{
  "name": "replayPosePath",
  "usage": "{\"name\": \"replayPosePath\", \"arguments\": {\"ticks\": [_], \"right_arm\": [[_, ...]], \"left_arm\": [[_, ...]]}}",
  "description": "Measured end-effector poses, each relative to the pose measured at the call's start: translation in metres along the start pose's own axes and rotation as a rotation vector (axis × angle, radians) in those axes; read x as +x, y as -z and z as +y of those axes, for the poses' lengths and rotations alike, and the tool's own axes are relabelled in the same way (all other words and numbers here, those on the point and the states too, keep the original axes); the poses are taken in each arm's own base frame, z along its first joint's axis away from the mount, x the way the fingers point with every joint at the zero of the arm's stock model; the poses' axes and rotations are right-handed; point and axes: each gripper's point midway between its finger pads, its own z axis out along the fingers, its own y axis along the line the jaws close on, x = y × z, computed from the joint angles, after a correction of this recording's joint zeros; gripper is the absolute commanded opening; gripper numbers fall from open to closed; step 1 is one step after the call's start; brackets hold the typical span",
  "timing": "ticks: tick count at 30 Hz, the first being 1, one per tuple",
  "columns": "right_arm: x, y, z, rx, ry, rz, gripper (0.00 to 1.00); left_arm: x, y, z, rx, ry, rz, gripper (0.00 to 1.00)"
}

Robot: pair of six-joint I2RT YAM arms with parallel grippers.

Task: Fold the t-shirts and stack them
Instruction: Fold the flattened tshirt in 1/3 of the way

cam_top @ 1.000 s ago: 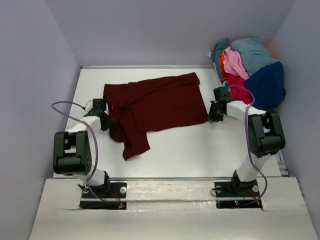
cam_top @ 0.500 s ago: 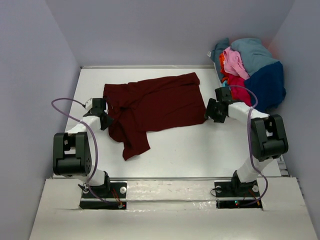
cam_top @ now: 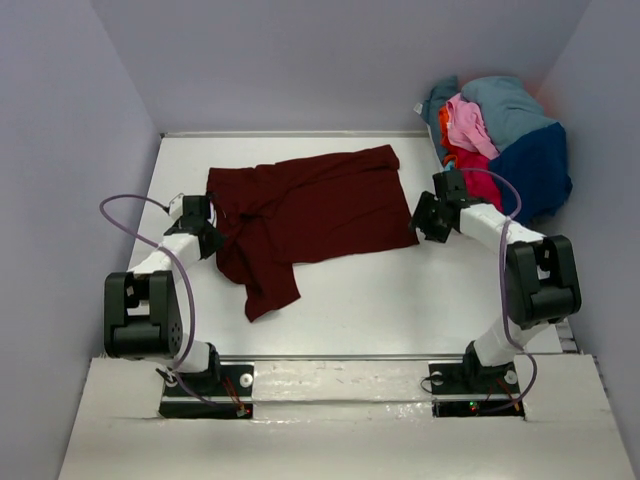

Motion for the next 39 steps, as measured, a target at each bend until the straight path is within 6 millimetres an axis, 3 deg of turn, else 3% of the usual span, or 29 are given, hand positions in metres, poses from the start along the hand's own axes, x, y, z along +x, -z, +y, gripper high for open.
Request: {"name": "replayPosePath", "arguments": {"ticks": [2, 12, 15, 18, 19, 21, 30, 39], "right_arm": [[0.002, -0.003, -0.001, 0.005, -0.008, 0.008, 0.54], [0.026, -0.021, -0.016, 0.055, -0.022, 0.08, 0.45], [0.026, -0.023, -0.017, 0.061, -0.021, 0.082, 0.37], [0.025, -0.026, -0.018, 0.069, -0.02, 0.075, 0.22], [0.024, -0.027, -0.019, 0.071, -0.021, 0.072, 0.12], [0.022, -0.029, -0.02, 0.081, -0.019, 0.063, 0.07], [0.017, -0.03, -0.026, 0.119, -0.019, 0.035, 0.07], [0.017, -0.017, -0.047, 0.214, -0.011, 0.003, 0.07]], "left_arm": [[-0.001, 0.002, -0.001, 0.004, 0.0, -0.005, 0.06], [0.0, 0.002, 0.001, 0.003, -0.004, -0.005, 0.06], [0.002, 0.003, 0.003, 0.001, -0.005, -0.002, 0.06], [0.001, 0.004, 0.003, 0.004, -0.003, -0.007, 0.06], [0.001, 0.005, 0.003, 0.005, -0.003, -0.008, 0.06], [0.0, 0.006, 0.002, 0.008, -0.001, -0.013, 0.06], [-0.002, 0.008, 0.004, 0.003, -0.001, -0.02, 0.06], [-0.002, 0.02, 0.027, -0.093, 0.016, -0.041, 0.06]]}}
